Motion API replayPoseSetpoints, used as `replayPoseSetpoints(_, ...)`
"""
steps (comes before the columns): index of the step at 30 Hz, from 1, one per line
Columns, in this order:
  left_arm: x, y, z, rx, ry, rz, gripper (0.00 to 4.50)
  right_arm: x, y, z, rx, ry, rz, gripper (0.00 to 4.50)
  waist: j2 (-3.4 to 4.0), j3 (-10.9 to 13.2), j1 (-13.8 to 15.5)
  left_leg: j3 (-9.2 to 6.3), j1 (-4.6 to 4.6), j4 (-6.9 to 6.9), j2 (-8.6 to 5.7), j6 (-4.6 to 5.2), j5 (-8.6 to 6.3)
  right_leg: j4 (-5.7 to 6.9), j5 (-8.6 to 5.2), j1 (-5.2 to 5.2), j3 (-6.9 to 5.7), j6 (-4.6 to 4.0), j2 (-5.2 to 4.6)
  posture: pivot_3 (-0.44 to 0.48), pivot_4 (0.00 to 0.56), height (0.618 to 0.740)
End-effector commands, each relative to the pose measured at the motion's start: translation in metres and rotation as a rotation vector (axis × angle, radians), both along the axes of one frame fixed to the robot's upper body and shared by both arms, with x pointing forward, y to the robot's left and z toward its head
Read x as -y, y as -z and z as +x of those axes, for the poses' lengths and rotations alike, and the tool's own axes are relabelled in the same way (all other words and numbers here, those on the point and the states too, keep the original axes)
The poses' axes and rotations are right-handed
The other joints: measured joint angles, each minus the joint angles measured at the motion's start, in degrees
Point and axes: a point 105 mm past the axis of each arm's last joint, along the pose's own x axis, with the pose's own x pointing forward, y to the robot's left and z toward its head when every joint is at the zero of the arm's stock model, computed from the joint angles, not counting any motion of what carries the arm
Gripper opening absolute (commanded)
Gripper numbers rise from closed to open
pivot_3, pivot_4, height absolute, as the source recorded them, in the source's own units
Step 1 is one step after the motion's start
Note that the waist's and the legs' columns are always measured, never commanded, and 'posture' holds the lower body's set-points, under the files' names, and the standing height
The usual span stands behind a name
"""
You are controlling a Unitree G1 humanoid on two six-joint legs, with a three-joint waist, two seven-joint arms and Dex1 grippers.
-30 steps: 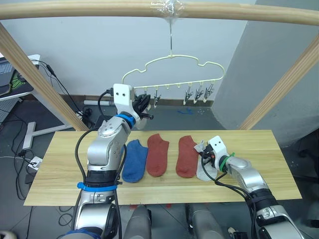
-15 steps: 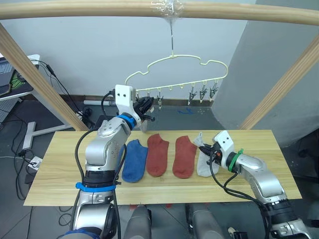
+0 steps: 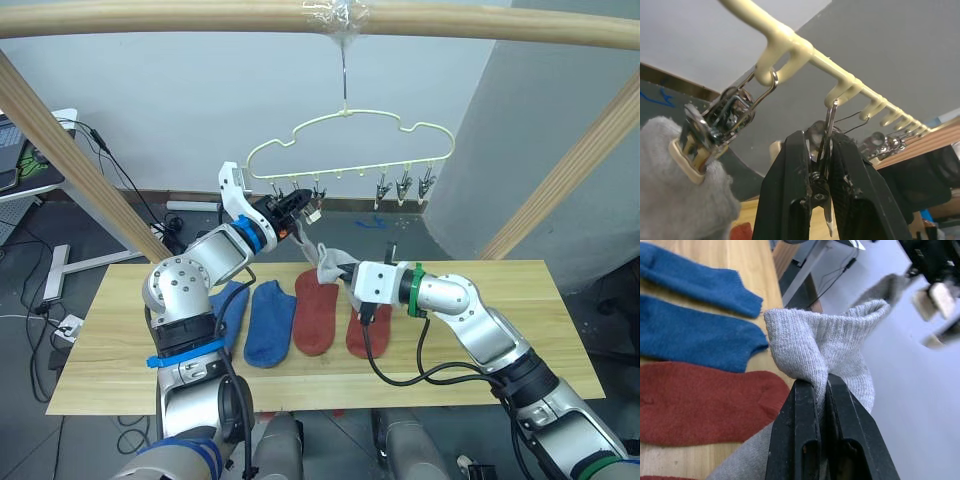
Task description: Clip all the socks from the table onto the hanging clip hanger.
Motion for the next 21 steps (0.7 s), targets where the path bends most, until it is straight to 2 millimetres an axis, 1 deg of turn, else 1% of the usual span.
replayPoseSetpoints(1, 0.005, -0.005, -0.003, 0.01, 0.041, 0.02, 0.24, -0.009, -0.017, 0.002, 0.109, -0.028, 0.015, 0.01, 0.0, 0.0, -0.1, 0.0, 0.01, 0.0, 0.0, -0.03, 0.02, 0.02, -0.01, 0.0, 0.0, 0.01, 0.0, 0.028, 0.212, 0.74)
replayPoseSetpoints(3, 0.009, 0.0, -0.006, 0.01, 0.056, 0.058, 0.24, -0.007, -0.019, 0.006, 0.131, -0.008, 0.013, 0.01, 0.0, 0.0, -0.1, -0.01, 0.02, 0.0, 0.0, -0.07, 0.05, 0.03, 0.0, 0.0, -0.01, 0.02, 0.01, 0.029, 0.215, 0.74)
replayPoseSetpoints(6, 0.009, 0.005, -0.01, -0.003, 0.063, 0.051, 0.24, -0.005, -0.019, 0.007, 0.201, -0.018, -0.038, 0.01, 0.0, 0.0, 0.0, -0.01, 0.01, 0.0, 0.0, -0.13, 0.07, 0.01, 0.0, 0.01, 0.0, 0.02, 0.0, 0.025, 0.217, 0.74)
replayPoseSetpoints(9, 0.009, 0.006, -0.011, -0.006, 0.064, 0.052, 0.24, -0.006, -0.023, 0.008, 0.27, -0.03, -0.07, 0.01, 0.0, 0.0, 0.0, -0.02, 0.01, -0.03, 0.0, -0.13, 0.07, 0.01, 0.02, 0.0, -0.01, -0.03, 0.0, 0.025, 0.223, 0.74)
replayPoseSetpoints(12, 0.012, 0.005, -0.011, 0.0, 0.078, 0.062, 0.24, -0.009, -0.032, 0.011, 0.34, -0.03, -0.077, 0.01, 0.0, 0.0, -0.1, -0.01, 0.02, -0.03, 0.0, -0.13, 0.08, 0.02, 0.01, -0.01, 0.0, -0.01, 0.0, 0.024, 0.216, 0.74)
replayPoseSetpoints(21, 0.014, 0.006, -0.012, 0.01, 0.093, 0.074, 0.24, -0.01, -0.035, 0.006, 0.349, -0.057, -0.046, 0.01, 0.0, 0.0, 0.0, -0.02, 0.01, -0.04, 0.0, -0.18, 0.1, 0.0, 0.06, 0.0, 0.0, -0.08, 0.0, 0.02, 0.211, 0.74)
